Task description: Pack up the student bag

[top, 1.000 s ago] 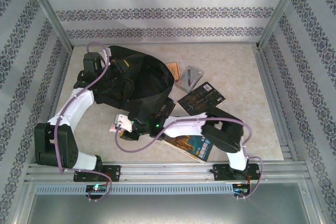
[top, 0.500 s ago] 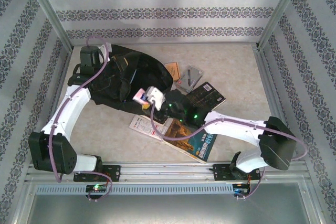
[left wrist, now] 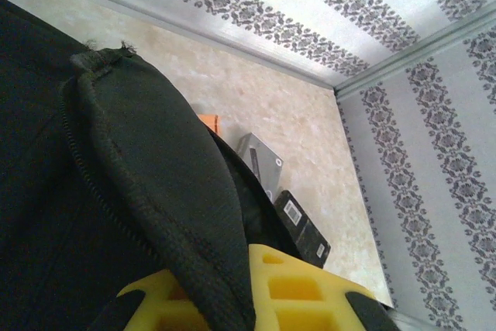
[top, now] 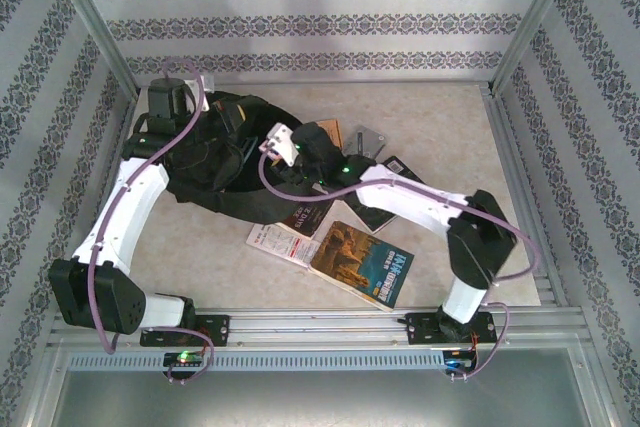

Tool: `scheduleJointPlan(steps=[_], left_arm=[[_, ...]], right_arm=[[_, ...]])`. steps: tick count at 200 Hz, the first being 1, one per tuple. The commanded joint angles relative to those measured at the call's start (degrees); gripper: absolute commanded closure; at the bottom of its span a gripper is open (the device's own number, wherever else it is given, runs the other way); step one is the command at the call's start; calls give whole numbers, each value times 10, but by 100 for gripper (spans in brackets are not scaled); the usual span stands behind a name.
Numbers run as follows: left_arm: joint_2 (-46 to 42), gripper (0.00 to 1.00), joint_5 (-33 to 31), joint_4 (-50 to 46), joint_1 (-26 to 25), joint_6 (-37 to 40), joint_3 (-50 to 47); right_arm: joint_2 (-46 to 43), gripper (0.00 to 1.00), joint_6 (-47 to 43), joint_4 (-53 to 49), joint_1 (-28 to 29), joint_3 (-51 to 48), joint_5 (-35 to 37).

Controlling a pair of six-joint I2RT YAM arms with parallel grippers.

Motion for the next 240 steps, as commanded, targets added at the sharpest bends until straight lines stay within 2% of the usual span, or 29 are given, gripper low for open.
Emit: scheduleJointPlan(steps=[1,20,47,53,73,92,112,140,151,158,173,195,207,222,240], left_arm=[[-22,100,32,29,-17,16,39],[-24,100,41,33,-24,13,44],[-25,100,52,55,-31,-5,37],[-26,100,53,61,-31,-11,33],[-24,100,49,70,-30,-17,24],[-25,100,38,68,-31,-11,19],[-24,100,25,63,-31,-1,15],[-18,100,-3,60,-30,13,2],[-14,100,-12,60,-30,20,-4],[-13,100,-18,62,-31,22,-9],[-15,100,-46,69,-30,26,-23],[-25,100,-116,74,-27,30,-44],[-29,100,-133,85,-19,19,-58],[-35,100,-139,103,-7,-2,-74],[-46,100,-140,125,14,-25,-91]], right_arm=[[57,58,-38,-105,-3,72,15],[106,56,-31,-140,-11,137,0],[152,53,4,-111,-17,190,-46],[160,49,19,-102,-20,201,-59],[165,24,55,-34,-22,194,-88],[147,18,74,24,-24,153,-125],[114,18,78,74,-26,98,-147],[22,20,71,161,-28,-20,-153],[-18,21,72,186,-25,-60,-126],[-42,21,81,193,-22,-78,-80],[-81,22,105,154,-25,-79,-18],[-109,23,108,19,-26,-33,58],[-128,23,97,19,-28,-46,86],[-152,23,114,59,-44,-83,67],[-159,33,203,34,-79,-80,45]])
